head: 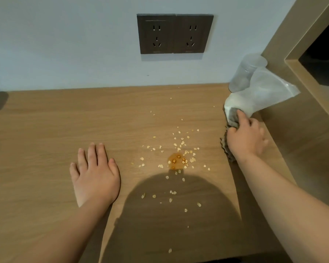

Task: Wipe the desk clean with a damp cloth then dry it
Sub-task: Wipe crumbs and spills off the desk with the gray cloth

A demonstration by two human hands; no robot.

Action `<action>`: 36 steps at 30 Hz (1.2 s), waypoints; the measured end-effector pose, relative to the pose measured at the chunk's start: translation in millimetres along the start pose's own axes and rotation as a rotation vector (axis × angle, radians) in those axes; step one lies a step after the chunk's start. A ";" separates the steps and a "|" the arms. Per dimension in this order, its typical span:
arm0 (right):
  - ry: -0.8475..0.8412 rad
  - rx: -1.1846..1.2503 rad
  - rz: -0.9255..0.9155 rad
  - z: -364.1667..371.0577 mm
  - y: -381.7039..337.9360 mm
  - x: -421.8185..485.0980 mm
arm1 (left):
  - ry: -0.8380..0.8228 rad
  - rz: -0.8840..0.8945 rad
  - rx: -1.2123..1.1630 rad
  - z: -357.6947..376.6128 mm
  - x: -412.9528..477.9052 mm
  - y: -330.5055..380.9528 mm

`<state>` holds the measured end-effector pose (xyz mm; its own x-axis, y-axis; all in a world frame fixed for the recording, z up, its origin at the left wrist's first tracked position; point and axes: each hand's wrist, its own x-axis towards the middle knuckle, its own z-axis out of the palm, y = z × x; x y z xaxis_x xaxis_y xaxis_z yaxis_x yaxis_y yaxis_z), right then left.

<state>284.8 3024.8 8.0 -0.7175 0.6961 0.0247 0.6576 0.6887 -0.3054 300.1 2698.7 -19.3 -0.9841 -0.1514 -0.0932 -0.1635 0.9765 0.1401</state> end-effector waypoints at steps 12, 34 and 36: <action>0.117 0.191 0.019 23.7 -36.1 -18.4 | 0.018 0.018 -0.038 -3.2 2.6 1.5; -0.046 0.013 -0.264 32.6 -74.8 17.3 | 0.017 0.079 -0.057 -9.1 27.3 1.3; -0.138 0.018 -0.549 32.9 -71.0 -14.7 | -0.001 0.050 -0.041 -8.0 26.3 3.6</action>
<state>241.1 2959.0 -2.0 -0.9773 0.2030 0.0607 0.1762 0.9377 -0.2993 273.1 2697.0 -13.3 -0.9909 -0.1027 -0.0864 -0.1173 0.9757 0.1850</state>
